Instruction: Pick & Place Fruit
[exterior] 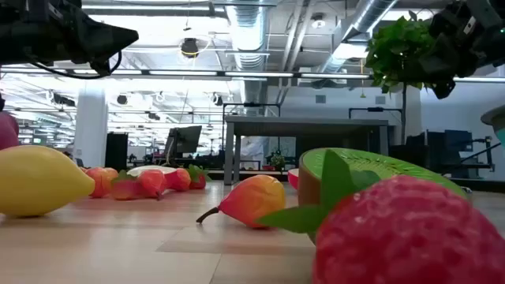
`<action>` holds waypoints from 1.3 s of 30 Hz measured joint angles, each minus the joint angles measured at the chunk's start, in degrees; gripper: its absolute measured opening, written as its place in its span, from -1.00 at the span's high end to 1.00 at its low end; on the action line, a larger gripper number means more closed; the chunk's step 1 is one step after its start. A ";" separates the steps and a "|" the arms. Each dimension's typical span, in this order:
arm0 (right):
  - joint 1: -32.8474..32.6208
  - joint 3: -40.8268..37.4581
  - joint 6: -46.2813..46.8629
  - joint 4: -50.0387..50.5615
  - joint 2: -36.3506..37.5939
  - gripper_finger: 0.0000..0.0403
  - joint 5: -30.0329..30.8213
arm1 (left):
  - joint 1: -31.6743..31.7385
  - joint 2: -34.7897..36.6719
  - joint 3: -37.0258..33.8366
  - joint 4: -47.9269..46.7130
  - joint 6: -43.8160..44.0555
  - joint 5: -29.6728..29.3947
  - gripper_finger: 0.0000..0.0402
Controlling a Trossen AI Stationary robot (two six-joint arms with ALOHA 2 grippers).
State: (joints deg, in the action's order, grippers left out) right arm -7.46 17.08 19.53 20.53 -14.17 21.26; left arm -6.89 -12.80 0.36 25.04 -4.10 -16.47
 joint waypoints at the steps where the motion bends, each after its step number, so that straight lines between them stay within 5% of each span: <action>1: 0.00 0.00 0.00 0.00 0.00 1.00 0.00 | 0.00 -0.02 0.00 -0.02 0.00 -0.02 0.99; 17: -0.02 3.47 2.40 1.94 -2.12 1.00 1.56 | 0.00 -0.02 0.01 -0.01 -0.04 -0.02 0.99; 28: -0.02 16.96 13.11 24.90 -15.84 1.00 0.83 | 0.02 0.00 0.02 0.00 -0.04 0.00 0.99; 39: -0.10 30.48 14.58 38.92 -28.04 1.00 -12.72 | 0.00 -0.02 0.02 0.00 -0.04 0.00 0.99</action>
State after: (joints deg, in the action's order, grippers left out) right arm -7.56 47.56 34.11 59.46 -42.22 8.53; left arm -6.89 -12.82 0.38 25.04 -4.14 -16.47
